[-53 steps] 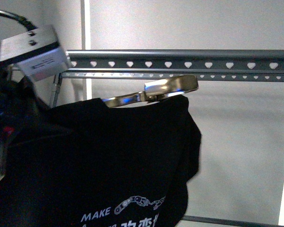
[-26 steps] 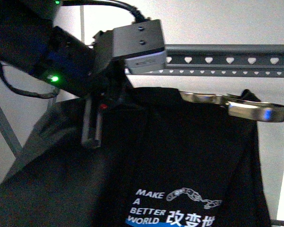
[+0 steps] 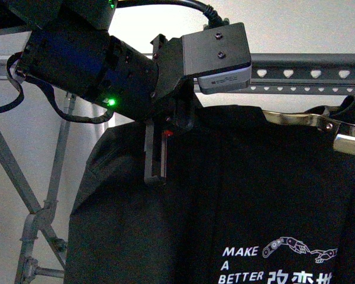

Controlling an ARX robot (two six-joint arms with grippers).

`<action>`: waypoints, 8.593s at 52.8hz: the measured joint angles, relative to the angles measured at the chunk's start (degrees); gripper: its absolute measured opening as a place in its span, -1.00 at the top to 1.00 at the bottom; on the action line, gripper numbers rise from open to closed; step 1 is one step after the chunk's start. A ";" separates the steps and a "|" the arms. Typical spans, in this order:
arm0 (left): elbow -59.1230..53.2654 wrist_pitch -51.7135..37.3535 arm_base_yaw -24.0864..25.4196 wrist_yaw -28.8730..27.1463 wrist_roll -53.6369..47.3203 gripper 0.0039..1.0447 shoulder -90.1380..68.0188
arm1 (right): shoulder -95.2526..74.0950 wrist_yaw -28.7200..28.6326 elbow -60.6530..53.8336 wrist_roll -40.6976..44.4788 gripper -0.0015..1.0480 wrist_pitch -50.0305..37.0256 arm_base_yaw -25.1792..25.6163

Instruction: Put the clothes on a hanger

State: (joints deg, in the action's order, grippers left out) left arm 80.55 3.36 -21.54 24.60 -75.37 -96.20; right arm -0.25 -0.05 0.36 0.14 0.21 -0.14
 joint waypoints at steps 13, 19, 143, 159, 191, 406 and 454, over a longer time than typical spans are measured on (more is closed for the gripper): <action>0.02 0.00 0.04 -0.04 -0.07 0.93 0.00 | -3.85 -10.25 2.60 -1.42 -0.86 5.84 4.17; 0.02 0.00 -0.07 -0.11 -0.17 0.93 0.00 | -24.55 -38.03 10.51 3.34 -0.86 4.52 19.87; 0.79 -0.52 0.15 0.00 -0.68 -0.66 0.11 | -87.58 -32.96 64.02 81.50 0.92 9.53 11.54; 0.79 -0.52 0.15 0.02 -0.70 -0.88 0.11 | -84.24 -27.98 59.89 98.77 0.93 22.49 13.68; 4.61 -35.21 8.00 -30.05 68.74 -0.88 -4.26 | -80.32 -34.95 66.71 85.66 0.93 50.29 18.88; -79.49 -3.50 21.42 -24.72 75.47 0.94 95.95 | -3.76 0.04 4.44 0.48 0.85 0.63 -0.09; -79.49 -3.50 21.42 -24.74 75.49 0.77 95.95 | 0.00 0.02 0.00 0.46 0.75 0.00 0.00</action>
State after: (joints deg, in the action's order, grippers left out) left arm 1.06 -0.14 -0.12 -0.14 0.12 -0.25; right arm -0.25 -0.03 0.36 0.60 0.21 -0.14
